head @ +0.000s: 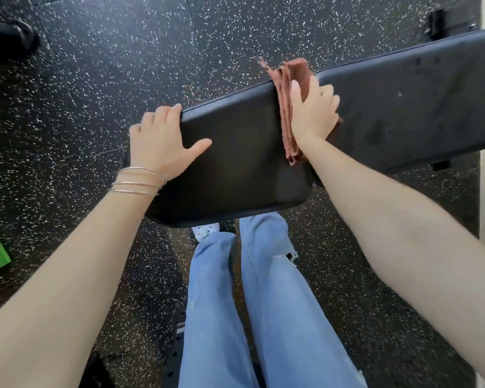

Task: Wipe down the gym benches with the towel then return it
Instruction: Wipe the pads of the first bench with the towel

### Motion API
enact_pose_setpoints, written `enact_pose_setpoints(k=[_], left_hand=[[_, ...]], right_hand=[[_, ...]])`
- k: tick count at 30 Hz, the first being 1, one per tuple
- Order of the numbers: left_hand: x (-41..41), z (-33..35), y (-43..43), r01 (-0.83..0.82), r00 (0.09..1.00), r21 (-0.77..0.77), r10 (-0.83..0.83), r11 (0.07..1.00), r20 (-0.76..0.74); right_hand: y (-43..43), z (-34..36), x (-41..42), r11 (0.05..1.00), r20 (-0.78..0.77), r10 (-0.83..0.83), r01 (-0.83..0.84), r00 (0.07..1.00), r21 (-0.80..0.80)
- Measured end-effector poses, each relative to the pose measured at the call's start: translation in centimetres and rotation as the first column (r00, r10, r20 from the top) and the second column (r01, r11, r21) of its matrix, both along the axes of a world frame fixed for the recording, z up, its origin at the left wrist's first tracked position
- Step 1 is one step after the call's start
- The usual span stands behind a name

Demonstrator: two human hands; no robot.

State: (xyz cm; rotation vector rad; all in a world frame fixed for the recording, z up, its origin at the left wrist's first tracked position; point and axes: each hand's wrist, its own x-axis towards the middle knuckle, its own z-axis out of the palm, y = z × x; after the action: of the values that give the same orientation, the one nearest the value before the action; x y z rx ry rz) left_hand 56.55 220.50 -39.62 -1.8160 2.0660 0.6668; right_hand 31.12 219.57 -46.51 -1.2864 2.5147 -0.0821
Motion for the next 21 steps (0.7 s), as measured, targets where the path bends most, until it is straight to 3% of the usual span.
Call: enact_pose_setpoints(k=[3,5,8,13,16,18,21], left_hand=[[-0.9,-0.3,-0.1,-0.003,1.0,-0.018,0.004,1.0,0.004],[-1.4,-0.4,-0.2,0.0,1.0,-0.018,0.0,1.0,0.0],[-2.3,-0.4,-0.4,0.009,1.0,-0.014,-0.009,1.0,0.004],[-4.0,-0.6,-0.7,0.025,1.0,-0.016,-0.025,1.0,0.013],[-5.1,-0.8,-1.1,0.027,0.999,-0.009,-0.027,1.0,0.019],[-5.6,-0.8,-1.3,0.034,0.999,-0.004,-0.034,0.999,0.028],[-6.0,-0.9,-1.6,0.047,0.998,0.008,-0.048,0.999,0.032]], right_hand=[[5.4,-0.4,1.3,0.991,-0.006,-0.025,0.024,1.0,-0.135],[10.5,0.0,2.2,0.971,-0.019,0.082,-0.084,0.996,-0.222],[15.0,0.5,2.6,0.946,-0.053,0.257,-0.262,0.965,-0.189],[5.7,0.3,2.2,0.953,-0.051,0.166,-0.173,0.985,-0.249],[-0.5,0.0,1.4,0.982,0.019,0.154,-0.151,0.988,-0.118],[-0.9,-0.4,0.9,0.973,0.053,0.206,-0.199,0.977,-0.117],[4.7,-0.4,0.7,0.927,0.007,0.259,-0.247,0.966,-0.281]])
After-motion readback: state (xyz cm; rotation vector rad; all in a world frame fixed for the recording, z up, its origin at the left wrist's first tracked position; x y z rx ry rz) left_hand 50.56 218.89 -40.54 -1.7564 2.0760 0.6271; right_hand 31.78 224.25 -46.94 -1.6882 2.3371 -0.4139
